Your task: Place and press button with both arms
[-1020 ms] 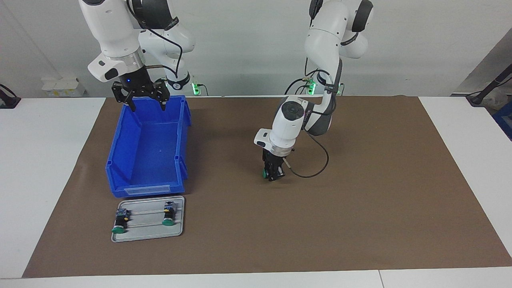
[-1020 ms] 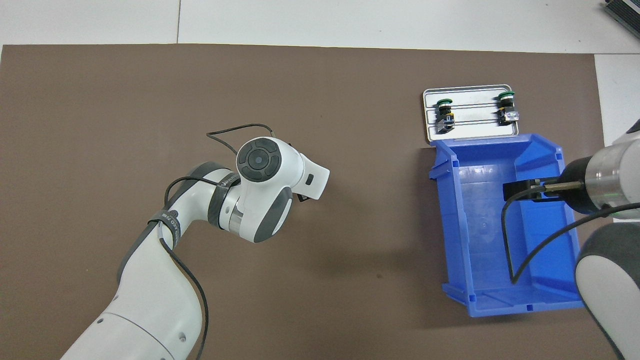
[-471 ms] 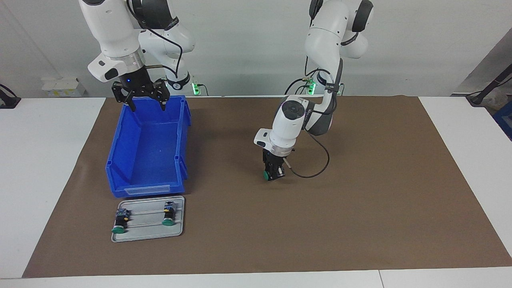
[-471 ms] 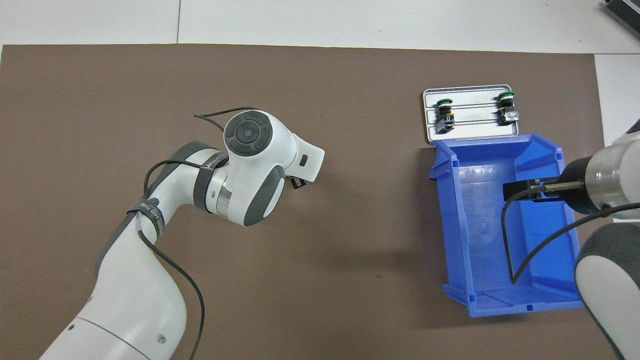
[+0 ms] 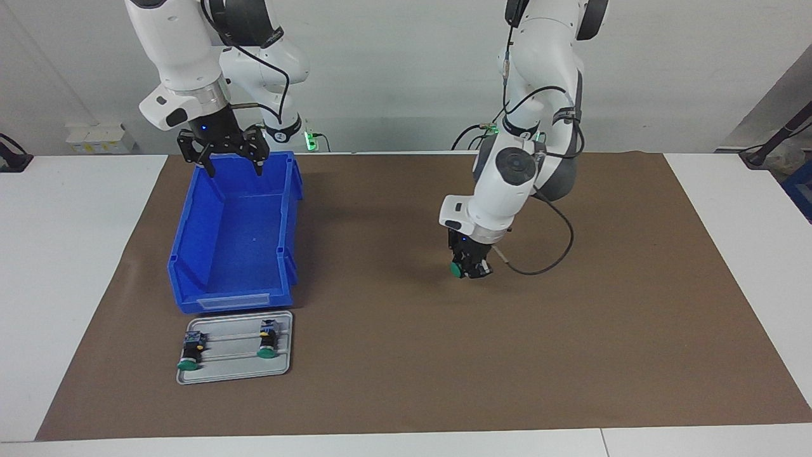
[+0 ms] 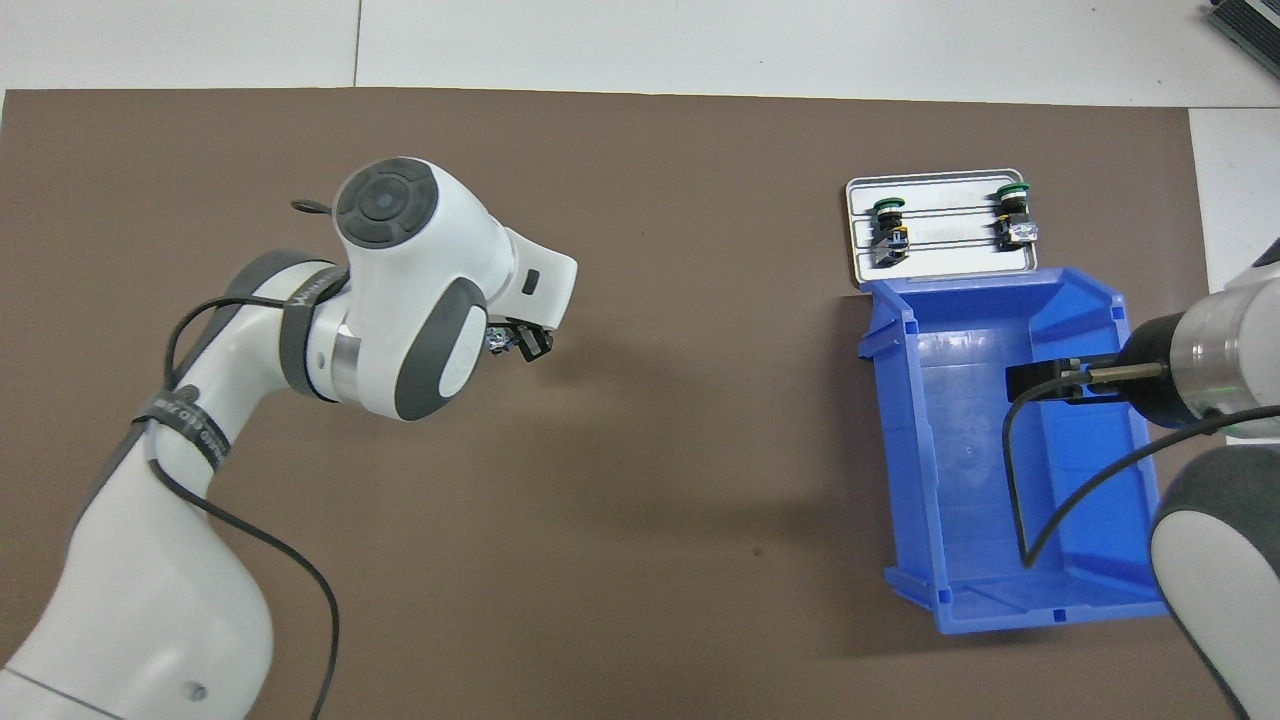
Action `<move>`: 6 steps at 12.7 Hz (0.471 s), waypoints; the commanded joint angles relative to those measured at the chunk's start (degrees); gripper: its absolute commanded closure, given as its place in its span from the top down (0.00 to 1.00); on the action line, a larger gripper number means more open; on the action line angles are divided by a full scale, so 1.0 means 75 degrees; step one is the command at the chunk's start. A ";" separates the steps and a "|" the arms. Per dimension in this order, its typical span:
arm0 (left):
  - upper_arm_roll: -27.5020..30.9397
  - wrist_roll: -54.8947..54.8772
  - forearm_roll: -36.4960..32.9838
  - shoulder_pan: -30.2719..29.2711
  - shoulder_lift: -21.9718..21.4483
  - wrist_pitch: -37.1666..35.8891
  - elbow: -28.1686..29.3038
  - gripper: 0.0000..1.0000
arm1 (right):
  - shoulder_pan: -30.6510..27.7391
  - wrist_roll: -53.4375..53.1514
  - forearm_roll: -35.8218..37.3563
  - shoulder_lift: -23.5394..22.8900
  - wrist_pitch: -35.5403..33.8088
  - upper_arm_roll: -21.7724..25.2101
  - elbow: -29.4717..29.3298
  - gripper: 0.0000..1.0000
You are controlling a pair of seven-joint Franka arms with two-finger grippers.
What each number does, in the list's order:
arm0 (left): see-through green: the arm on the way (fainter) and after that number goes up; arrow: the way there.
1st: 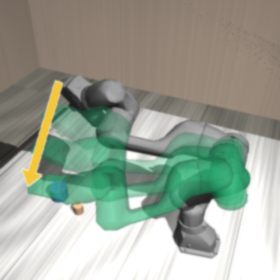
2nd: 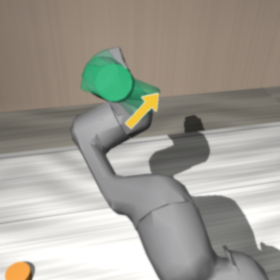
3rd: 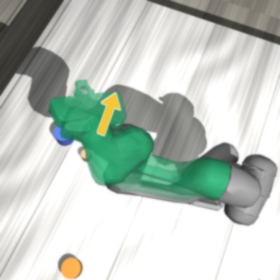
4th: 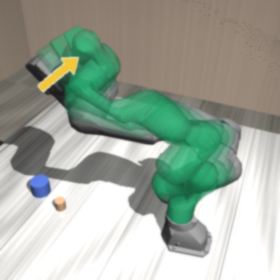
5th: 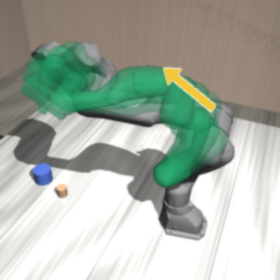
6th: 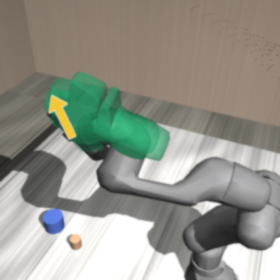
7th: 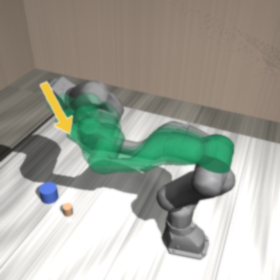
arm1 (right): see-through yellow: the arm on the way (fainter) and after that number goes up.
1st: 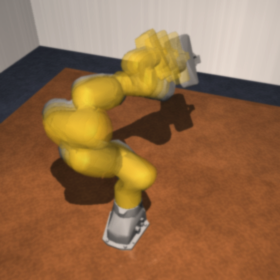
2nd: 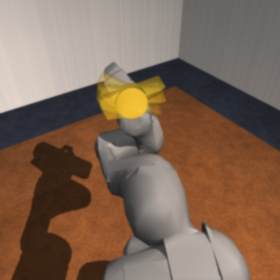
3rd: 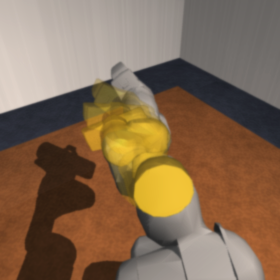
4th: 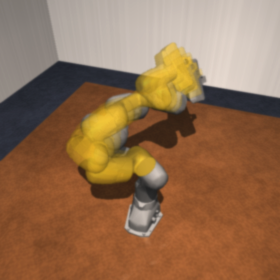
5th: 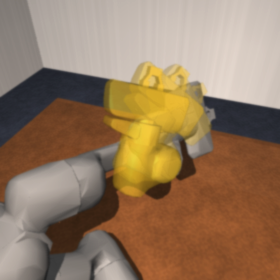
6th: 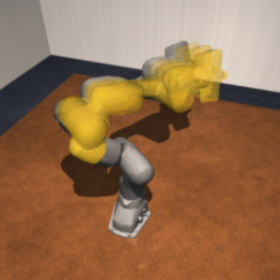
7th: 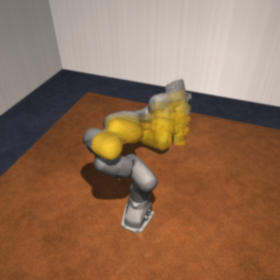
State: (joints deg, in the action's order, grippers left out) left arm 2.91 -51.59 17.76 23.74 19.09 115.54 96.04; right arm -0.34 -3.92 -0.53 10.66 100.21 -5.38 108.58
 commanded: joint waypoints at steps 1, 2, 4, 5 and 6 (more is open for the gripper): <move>-0.0083 -0.0957 0.0757 -0.0784 -0.0248 -0.0672 0.0168 0.00 | -0.0083 0.0241 -0.0187 0.0149 0.0057 -0.0009 0.0136 0.99; -0.0060 -0.1286 0.1074 -0.1007 -0.0295 -0.0767 0.0237 0.00 | -0.0083 0.0241 -0.0187 0.0137 0.0057 -0.0009 0.0136 0.99; -0.0048 -0.1965 0.1404 -0.1499 -0.0354 -0.0710 0.0390 0.00 | -0.0083 0.0241 -0.0199 0.0137 0.0057 -0.0009 0.0135 0.99; -0.0060 -0.2363 0.1695 -0.1838 -0.0412 -0.0698 0.0553 0.00 | -0.0083 0.0241 -0.0187 0.0137 0.0057 -0.0009 0.0136 0.99; -0.0048 -0.2831 0.2046 -0.1969 -0.0517 -0.0605 0.0844 0.00 | -0.0083 0.0241 -0.0199 0.0137 0.0057 -0.0009 0.0136 0.99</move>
State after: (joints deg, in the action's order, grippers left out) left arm 3.01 -67.34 29.14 11.49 18.13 110.60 97.68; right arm -0.34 -3.92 -0.53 10.66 100.21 -5.38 108.58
